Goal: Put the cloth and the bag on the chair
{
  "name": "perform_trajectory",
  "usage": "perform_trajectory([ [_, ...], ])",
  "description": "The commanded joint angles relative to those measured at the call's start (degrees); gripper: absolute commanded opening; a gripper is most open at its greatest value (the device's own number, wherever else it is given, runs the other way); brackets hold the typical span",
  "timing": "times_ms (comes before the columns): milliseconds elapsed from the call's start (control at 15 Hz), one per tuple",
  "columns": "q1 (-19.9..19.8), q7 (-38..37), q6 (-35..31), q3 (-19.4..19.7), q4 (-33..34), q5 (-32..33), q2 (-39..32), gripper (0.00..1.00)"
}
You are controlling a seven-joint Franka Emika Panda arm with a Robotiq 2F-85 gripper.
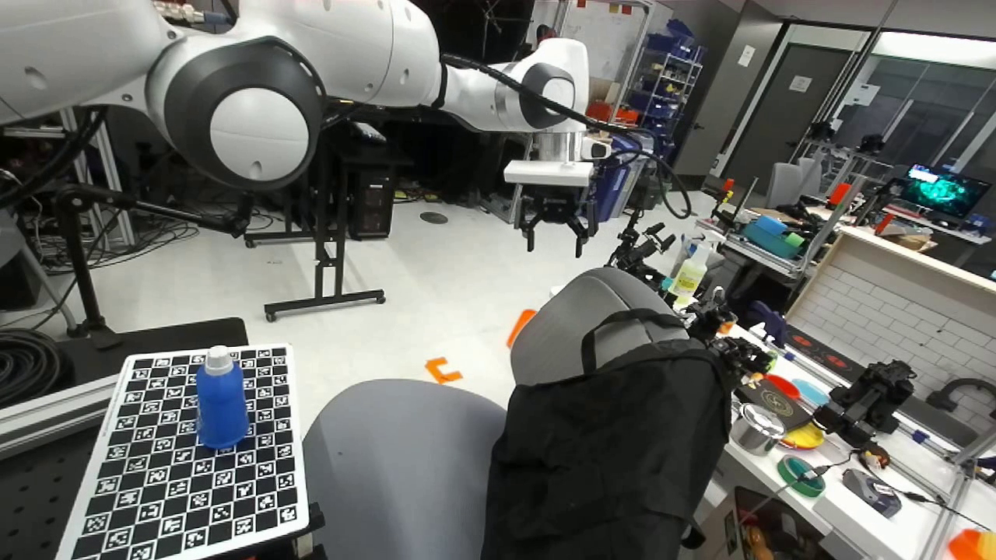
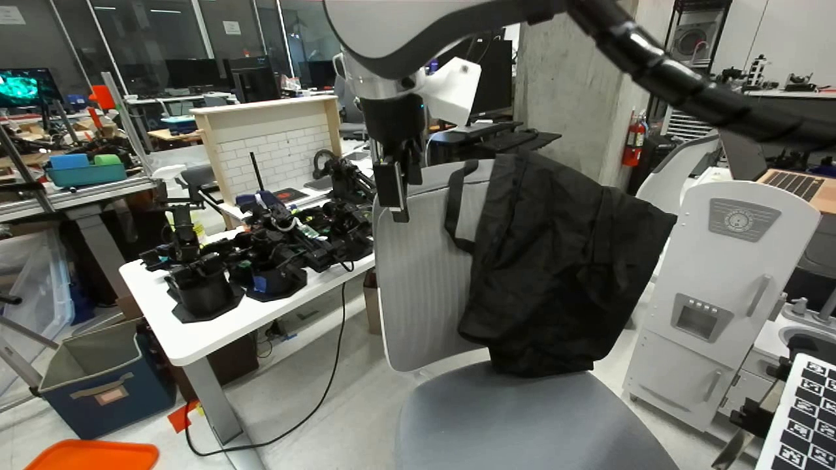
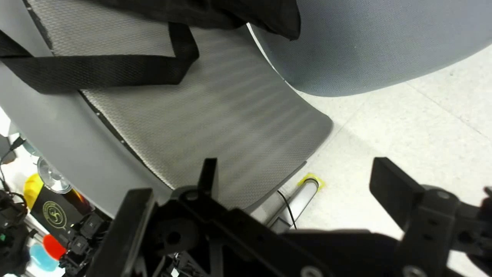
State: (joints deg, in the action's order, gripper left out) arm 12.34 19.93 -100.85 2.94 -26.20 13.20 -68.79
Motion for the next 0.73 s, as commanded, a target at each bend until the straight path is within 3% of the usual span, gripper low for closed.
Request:
perform_trajectory([
  [0, 2.97, -4.00, -1.38, 1.57, 2.37, 1.41, -2.56, 1.00],
  [67, 1.53, -1.71, 0.25, 0.53, 1.69, 0.19, -1.64, 1.00],
  [667, 2.99, -3.89, -1.80, 1.30, -0.73, 0.83, -1.00, 1.00],
])
